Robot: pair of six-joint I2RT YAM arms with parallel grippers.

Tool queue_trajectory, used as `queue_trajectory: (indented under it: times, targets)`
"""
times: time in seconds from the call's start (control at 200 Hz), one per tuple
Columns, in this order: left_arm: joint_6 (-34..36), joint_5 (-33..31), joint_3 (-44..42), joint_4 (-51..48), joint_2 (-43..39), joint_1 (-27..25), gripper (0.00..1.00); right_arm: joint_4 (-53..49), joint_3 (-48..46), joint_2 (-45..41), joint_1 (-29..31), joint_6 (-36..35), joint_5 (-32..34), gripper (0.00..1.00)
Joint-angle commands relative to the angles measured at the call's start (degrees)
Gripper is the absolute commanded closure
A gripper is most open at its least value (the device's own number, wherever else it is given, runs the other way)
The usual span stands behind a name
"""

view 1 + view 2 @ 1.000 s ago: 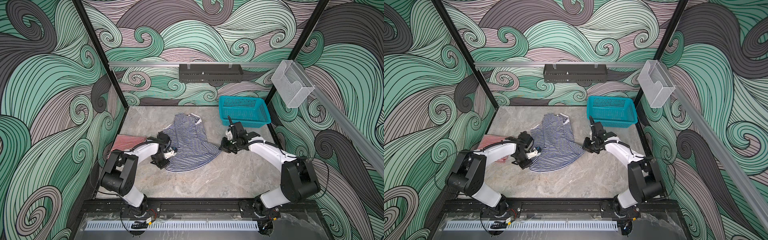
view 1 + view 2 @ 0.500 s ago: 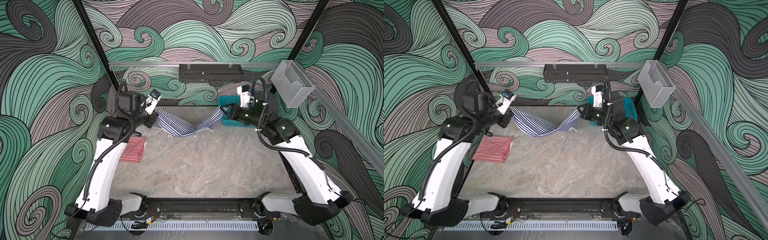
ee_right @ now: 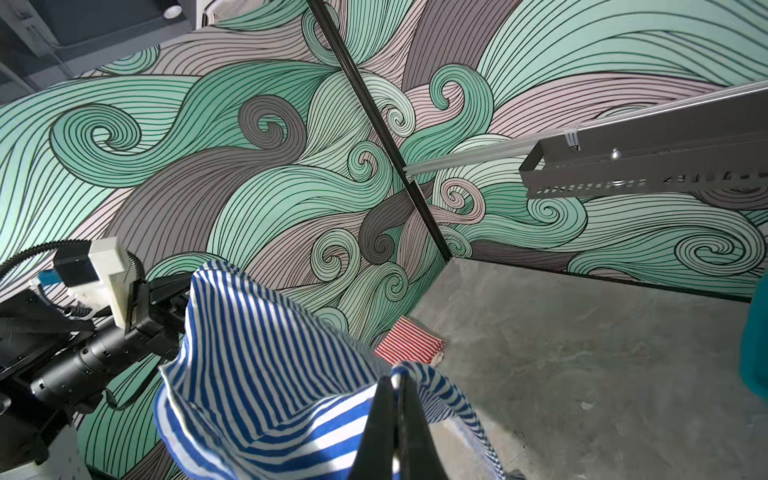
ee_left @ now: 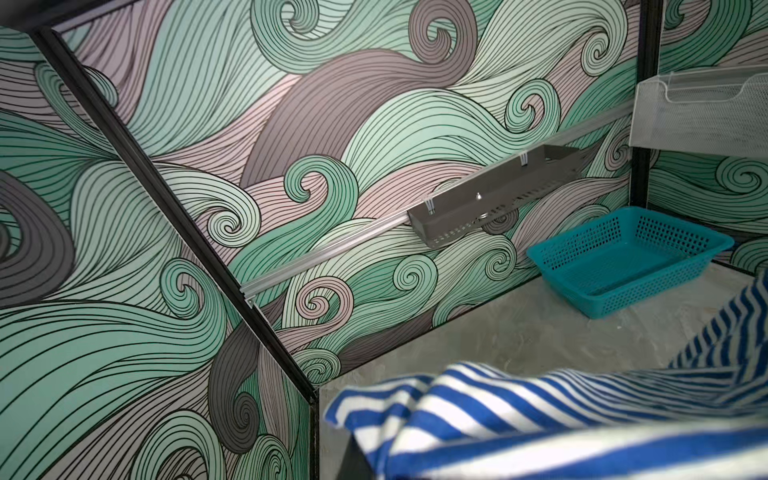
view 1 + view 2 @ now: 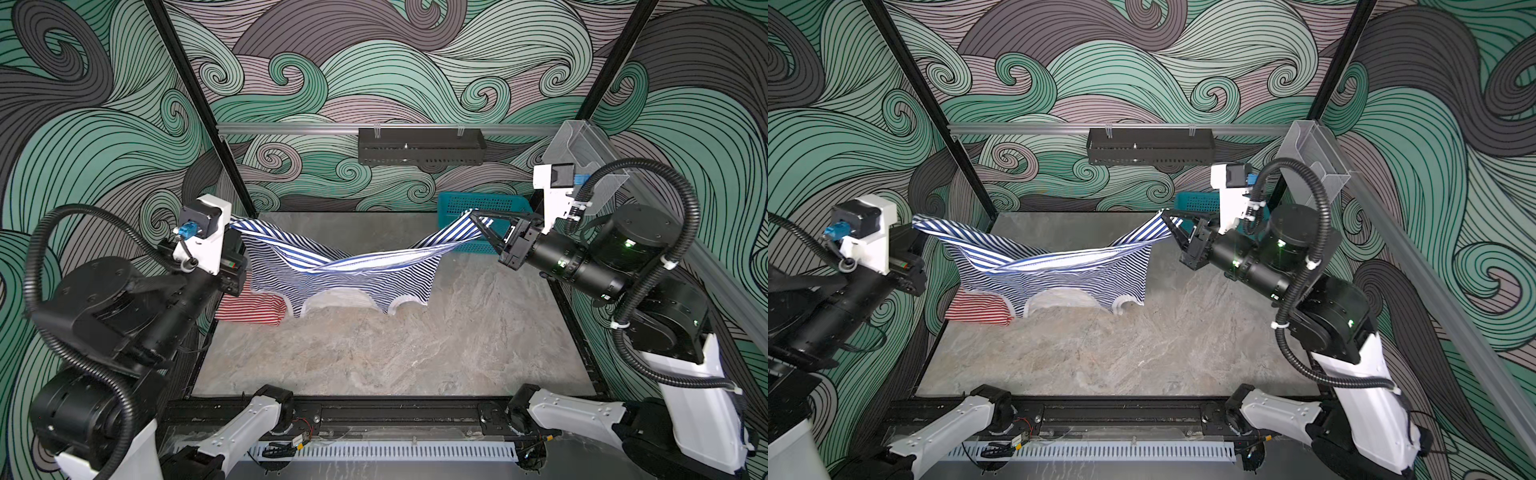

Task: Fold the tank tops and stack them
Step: 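Lift the blue top high with both grippers, shaking it out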

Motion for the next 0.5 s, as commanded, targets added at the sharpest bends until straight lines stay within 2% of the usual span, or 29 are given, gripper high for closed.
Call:
queue_trajectory:
  times: [0.0, 0.07, 0.185, 0.315, 0.415, 0.496]
  targets:
    - [1.3, -3.3, -4.5, 0.4, 3.7, 0.3, 1.00, -5.1, 4.7, 3.6, -0.1, -2.2, 9.0, 1.00]
    - [2.2, -5.0, -9.8, 3.7, 5.7, 0.3, 1.00, -11.1, 10.5, 9.2, -2.9, -1.7, 11.0, 1.00]
    - [2.3, -3.8, -14.6, 7.8, 12.2, 0.4, 1.00, -12.4, 12.5, 17.1, -12.1, 0.9, 2.1, 1.00]
    - [2.4, 0.2, -18.6, 16.3, 21.3, 2.0, 1.00, -10.9, 13.6, 26.8, -18.4, 1.6, -4.0, 1.00]
    - [2.7, 1.1, -14.5, 21.9, 32.6, 3.0, 1.00, -7.6, 15.9, 34.5, -21.8, 1.3, -8.0, 1.00]
    - [1.6, 1.3, -4.5, 22.7, 42.8, 4.5, 1.00, -6.5, 22.2, 41.4, -24.2, 0.2, -10.8, 1.00]
